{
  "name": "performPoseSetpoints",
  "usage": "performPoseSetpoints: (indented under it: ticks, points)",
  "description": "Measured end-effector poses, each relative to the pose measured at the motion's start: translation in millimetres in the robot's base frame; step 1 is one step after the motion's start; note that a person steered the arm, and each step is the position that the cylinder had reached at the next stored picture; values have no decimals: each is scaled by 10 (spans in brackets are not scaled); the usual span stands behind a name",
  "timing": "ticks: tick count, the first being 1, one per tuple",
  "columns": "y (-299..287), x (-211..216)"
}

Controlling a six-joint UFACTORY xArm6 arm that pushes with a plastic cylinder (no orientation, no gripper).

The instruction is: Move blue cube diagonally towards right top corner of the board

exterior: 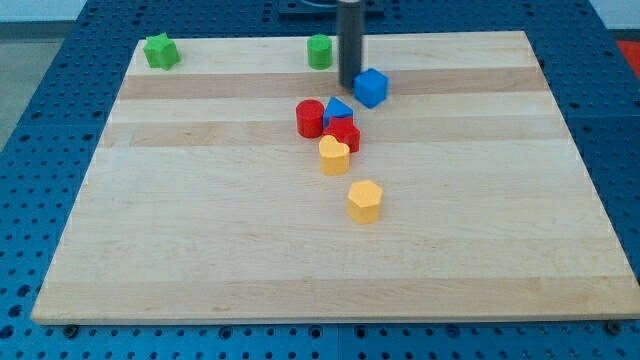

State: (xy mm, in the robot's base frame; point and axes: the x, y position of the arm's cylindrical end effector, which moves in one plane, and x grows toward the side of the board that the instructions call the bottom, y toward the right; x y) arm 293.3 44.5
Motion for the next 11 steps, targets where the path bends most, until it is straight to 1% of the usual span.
performPoseSetpoints:
  ticks: [1,2,3,4,5,6,7,8,9,10,11]
  points:
    - [-100,-65]
    - [-545,2]
    - [-520,311]
    - [-92,381]
    - [529,308]
    - [1050,-66]
    - [1113,-117]
    - [926,152]
    - [938,384]
    - [1211,313]
    - [1295,-6]
